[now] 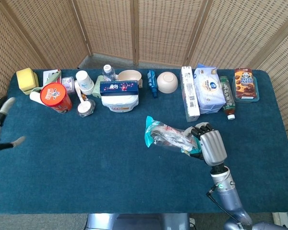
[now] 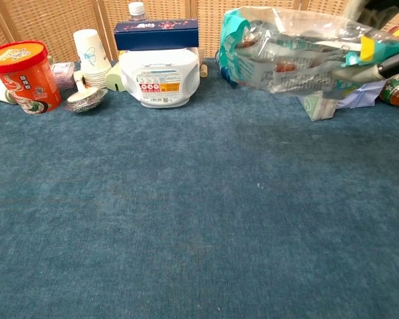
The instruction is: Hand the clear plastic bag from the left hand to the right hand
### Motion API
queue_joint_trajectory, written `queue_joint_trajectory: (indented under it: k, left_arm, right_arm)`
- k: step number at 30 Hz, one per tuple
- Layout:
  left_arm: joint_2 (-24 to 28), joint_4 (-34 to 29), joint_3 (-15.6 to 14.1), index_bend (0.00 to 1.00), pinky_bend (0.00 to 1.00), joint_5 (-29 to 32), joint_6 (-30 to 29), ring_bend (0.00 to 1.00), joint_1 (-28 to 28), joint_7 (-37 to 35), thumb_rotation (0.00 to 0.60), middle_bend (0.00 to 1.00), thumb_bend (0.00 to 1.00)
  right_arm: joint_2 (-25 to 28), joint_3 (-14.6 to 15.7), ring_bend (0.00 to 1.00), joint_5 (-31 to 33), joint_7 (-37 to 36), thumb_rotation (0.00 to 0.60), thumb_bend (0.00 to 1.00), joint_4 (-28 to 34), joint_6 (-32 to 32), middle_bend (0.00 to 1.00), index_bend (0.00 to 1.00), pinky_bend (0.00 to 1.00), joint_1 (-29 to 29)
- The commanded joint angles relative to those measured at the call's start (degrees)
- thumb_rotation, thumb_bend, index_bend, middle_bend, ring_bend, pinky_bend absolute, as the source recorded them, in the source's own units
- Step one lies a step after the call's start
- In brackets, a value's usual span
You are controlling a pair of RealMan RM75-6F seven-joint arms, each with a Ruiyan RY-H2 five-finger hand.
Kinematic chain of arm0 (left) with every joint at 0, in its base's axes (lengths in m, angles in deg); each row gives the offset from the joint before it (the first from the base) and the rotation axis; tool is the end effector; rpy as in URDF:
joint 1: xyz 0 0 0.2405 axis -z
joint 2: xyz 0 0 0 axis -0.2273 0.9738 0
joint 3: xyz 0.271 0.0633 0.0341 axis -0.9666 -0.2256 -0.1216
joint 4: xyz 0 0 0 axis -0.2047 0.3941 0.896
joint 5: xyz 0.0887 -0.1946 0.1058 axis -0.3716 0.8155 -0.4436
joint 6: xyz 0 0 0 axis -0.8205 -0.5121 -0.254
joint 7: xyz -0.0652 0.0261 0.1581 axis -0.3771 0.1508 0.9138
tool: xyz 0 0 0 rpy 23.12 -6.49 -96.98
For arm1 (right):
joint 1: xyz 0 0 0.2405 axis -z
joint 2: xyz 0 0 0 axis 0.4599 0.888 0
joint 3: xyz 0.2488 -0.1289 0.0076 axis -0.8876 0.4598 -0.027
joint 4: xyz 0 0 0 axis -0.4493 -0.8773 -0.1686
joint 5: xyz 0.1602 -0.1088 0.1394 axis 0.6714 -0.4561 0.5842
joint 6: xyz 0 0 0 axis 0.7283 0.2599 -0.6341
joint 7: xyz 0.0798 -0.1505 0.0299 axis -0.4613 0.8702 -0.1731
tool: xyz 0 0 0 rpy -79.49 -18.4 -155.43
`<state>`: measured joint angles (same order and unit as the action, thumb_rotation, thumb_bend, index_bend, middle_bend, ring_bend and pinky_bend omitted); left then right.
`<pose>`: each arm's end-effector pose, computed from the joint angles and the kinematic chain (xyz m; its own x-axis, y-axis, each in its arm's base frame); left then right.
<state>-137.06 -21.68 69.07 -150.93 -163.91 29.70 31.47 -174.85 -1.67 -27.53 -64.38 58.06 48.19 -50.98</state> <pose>-0.3076 0.2865 0.2028 0.3723 -0.0678 0.9256 0.9264 -0.0339 -0.3751 -0.1671 -0.3121 0.0412 0.0409 0.1278 0.9910 -0.9054 -0.4148 0.0909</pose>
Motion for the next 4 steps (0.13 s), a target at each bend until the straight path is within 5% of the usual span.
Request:
queue_joint_trajectory:
  k: [1, 4]
  left_arm:
    - [-4.38, 3.72, -2.42, 0.0, 0.0, -1.67, -5.44, 0.0, -5.3, 0.22, 0.6, 0.0, 0.0]
    - [-5.73, 3.72, -3.59, 0.0, 0.0, -1.38, -6.21, 0.0, -7.64, -0.07, 0.6, 0.0, 0.0]
  right_arm:
    - [0.17, 0.04, 0.51, -0.2, 0.03, 0.6, 0.6, 0.07, 0.38, 0.83, 0.85, 0.39, 0.19]
    - [0.5, 0.04, 0.51, -0.45, 0.31, 0.6, 0.6, 0.66, 0.79, 0.83, 0.85, 0.39, 0.36]
